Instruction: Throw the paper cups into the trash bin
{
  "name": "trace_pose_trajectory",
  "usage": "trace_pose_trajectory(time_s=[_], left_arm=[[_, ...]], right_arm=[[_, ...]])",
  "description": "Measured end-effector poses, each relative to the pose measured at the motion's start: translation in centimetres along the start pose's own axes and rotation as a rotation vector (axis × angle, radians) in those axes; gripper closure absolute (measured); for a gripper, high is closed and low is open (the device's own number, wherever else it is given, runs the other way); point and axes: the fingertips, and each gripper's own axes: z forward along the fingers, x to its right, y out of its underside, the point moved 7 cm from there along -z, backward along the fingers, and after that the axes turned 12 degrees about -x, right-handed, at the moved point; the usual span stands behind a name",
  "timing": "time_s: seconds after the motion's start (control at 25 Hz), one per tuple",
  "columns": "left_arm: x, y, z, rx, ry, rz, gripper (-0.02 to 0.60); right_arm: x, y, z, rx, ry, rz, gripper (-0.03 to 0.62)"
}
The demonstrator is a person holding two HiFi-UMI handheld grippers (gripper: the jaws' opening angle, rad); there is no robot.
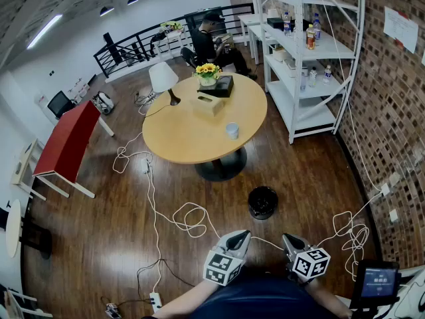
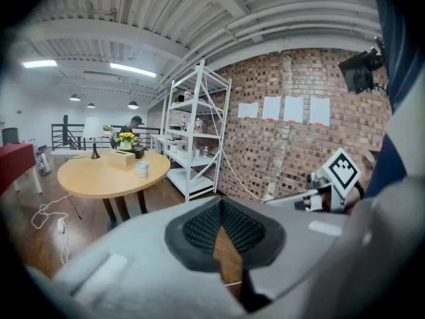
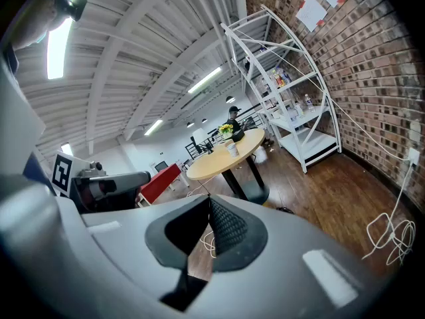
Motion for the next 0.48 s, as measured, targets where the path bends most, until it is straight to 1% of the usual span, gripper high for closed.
trace_pose_trajectory(time_s=[0.16, 0.24, 0.36, 0.48], left_arm=[[-5.2, -4.1, 1.5, 0.086, -0.067, -0.014, 0.577], [-7.9, -5.8, 2.1, 0.118, -0.089, -0.029, 0.577], [-11.8, -7.2, 3.6, 0.13, -0.109, -0.053, 0.577], [-16.5, -8.7, 6.4, 0.114, -0.107, -0.079, 0.577]], right_arm=[[1.6, -3.6, 1.7, 0.059, 0.021, -0.018, 0.585], [2.3, -5.1, 2.4, 0.071, 0.036, -0.014, 0.584], [3.4, -6.9, 3.3, 0.071, 0.086, -0.012, 0.584], [4.4, -9.8, 5.1, 0.094, 0.153, -0.039, 0.585]])
